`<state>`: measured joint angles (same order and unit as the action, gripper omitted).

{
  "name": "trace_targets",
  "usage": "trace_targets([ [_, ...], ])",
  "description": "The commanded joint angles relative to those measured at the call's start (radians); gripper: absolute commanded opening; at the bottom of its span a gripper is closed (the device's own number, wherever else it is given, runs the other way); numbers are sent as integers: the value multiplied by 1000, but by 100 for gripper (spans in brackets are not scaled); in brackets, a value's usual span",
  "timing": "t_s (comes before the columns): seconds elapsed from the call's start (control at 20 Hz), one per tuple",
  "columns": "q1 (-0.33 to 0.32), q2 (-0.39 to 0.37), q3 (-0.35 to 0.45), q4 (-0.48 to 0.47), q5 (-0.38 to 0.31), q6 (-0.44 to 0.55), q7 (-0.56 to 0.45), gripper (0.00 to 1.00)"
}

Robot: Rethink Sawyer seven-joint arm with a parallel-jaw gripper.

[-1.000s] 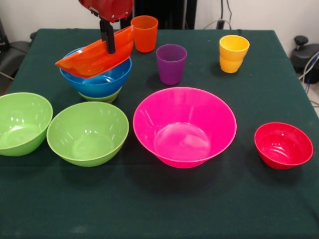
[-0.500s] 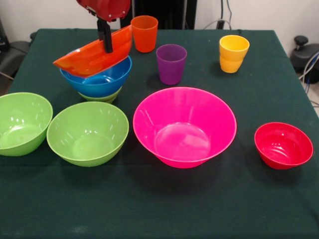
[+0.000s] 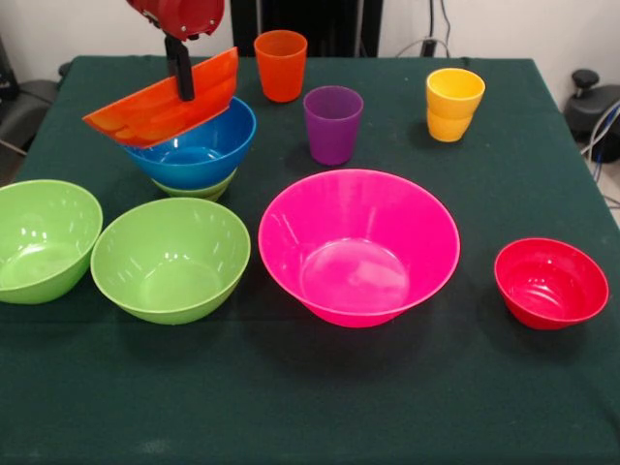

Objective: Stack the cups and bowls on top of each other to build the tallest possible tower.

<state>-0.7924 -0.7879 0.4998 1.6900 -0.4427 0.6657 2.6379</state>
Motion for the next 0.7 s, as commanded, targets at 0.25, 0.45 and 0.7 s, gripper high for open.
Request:
trace_targets([
  [0.25,17,38,9,-36,-40,82,-179,0],
  [0.45,17,39,12,-35,-34,92,-182,0],
  [0.7,16,40,17,-34,-30,104,-192,0],
])
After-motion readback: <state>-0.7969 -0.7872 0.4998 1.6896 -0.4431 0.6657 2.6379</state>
